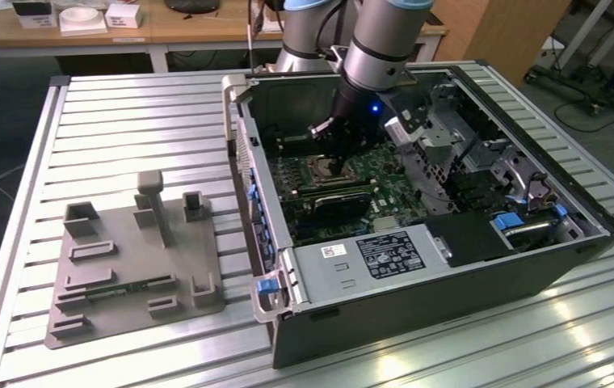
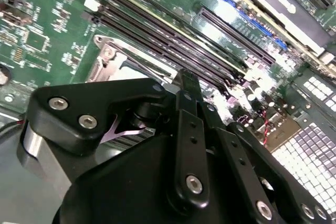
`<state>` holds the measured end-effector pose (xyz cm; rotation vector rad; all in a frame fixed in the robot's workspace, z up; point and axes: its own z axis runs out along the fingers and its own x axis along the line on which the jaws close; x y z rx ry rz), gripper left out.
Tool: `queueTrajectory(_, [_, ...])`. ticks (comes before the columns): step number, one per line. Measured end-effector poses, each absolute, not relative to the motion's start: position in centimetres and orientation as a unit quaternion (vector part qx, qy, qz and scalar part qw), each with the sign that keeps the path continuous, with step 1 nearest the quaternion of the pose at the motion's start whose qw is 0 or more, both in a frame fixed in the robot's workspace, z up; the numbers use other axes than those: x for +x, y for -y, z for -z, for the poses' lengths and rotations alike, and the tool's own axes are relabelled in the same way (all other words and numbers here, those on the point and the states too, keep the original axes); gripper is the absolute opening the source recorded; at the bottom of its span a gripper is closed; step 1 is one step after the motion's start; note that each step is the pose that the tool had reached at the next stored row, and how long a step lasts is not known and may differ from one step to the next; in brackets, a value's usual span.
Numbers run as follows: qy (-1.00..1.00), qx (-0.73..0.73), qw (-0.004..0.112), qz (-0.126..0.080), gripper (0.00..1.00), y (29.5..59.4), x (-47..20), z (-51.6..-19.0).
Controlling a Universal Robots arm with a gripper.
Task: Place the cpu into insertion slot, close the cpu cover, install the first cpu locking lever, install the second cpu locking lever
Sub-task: 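Install the second cpu locking lever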
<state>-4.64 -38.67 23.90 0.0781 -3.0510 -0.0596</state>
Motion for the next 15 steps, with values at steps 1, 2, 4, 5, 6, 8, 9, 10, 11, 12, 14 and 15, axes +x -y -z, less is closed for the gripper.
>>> queueTrajectory(1, [0.998, 0.026, 0.045, 0.020, 0.11, 38.7, -4.8, -23.8])
queueTrajectory(2, [0.998, 0.026, 0.046, 0.020, 0.11, 38.7, -4.8, -23.8])
queueTrajectory(4, [0.998, 0.026, 0.047, 0.020, 0.11, 38.7, -5.0, -23.5])
queueTrajectory(5, [0.998, 0.025, 0.047, 0.020, 0.11, 38.7, -5.0, -23.4])
queueTrajectory(6, [0.998, 0.026, 0.047, 0.020, 0.11, 38.7, -5.0, -23.3])
queueTrajectory(8, [0.998, 0.026, 0.047, 0.020, 0.11, 38.7, -5.1, -23.0])
queueTrajectory(9, [0.998, 0.025, 0.047, 0.020, 0.11, 38.7, -5.1, -22.9])
queueTrajectory(10, [0.998, 0.026, 0.047, 0.021, 0.11, 38.7, -5.2, -22.8])
queueTrajectory(11, [0.998, 0.026, 0.047, 0.024, 0.11, 38.7, -5.2, -22.8])
queueTrajectory(12, [0.998, 0.026, 0.047, 0.026, 0.11, 38.7, -5.3, -22.8])
queueTrajectory(14, [0.998, 0.026, 0.047, 0.031, 0.11, 38.7, -5.6, -22.7])
queueTrajectory(15, [0.998, 0.026, 0.047, 0.032, 0.11, 38.7, -5.6, -22.6])
